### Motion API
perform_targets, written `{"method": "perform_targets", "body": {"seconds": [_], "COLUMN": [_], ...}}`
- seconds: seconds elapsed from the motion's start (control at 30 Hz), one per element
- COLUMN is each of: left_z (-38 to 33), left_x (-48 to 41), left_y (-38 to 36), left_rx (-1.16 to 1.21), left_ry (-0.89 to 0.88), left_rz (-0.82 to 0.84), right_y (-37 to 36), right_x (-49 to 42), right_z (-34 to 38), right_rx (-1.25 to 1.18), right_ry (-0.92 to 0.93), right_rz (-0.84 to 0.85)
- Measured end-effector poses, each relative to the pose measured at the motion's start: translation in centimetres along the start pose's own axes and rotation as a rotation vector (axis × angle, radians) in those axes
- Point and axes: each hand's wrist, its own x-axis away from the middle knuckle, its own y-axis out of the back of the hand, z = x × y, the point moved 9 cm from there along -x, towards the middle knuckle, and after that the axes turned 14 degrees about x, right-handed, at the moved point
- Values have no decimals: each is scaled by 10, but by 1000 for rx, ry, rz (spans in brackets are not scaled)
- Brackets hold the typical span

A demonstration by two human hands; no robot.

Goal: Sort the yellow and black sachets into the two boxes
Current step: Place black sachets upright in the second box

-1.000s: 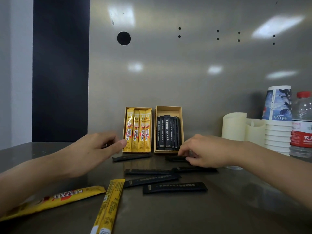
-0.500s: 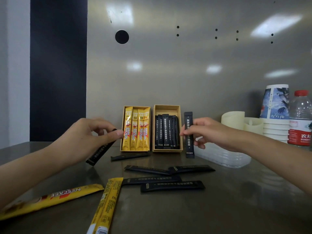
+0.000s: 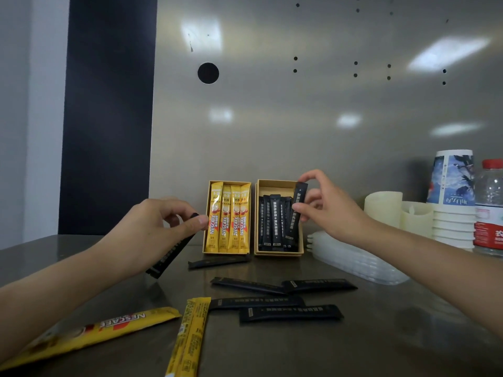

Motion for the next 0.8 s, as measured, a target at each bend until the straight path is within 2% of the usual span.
{"method": "perform_targets", "body": {"seconds": [0.4,0.6,0.8], "left_z": [0,0,0], "left_x": [1,1,1], "left_y": [-1,-3,-3], "left_rx": [-43,-53,-51], "left_ry": [16,15,12], "left_rz": [5,12,22], "right_y": [-24,-27,-27], "right_x": [1,3,11], "right_z": [2,6,16], "right_rx": [588,699,611], "right_ry": [184,203,198], "right_rz": [-50,-93,-176]}}
